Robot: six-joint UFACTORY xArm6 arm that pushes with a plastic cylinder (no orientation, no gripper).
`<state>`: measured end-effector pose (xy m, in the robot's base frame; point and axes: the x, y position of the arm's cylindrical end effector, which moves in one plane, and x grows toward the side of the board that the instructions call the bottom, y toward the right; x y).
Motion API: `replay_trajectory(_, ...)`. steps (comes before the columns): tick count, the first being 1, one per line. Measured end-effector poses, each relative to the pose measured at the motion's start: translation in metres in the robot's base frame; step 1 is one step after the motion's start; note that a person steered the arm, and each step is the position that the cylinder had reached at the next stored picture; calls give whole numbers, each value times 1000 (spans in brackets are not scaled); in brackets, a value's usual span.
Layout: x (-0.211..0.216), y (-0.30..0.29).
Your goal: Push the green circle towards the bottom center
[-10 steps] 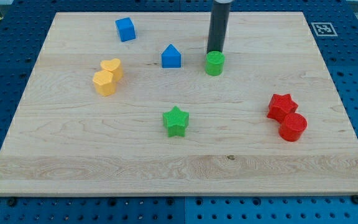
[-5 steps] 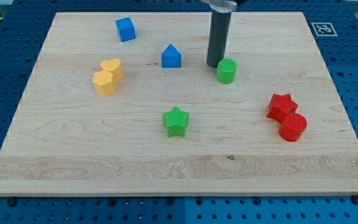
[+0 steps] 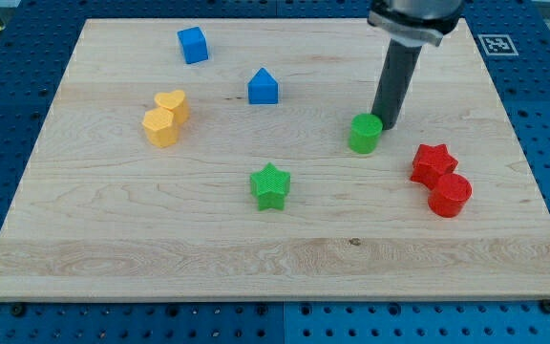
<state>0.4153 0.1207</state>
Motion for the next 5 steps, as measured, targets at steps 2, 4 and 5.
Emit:
replay_trajectory(2, 7, -65)
replay_trajectory(4, 33, -47)
replay_trajectory(5, 32, -11)
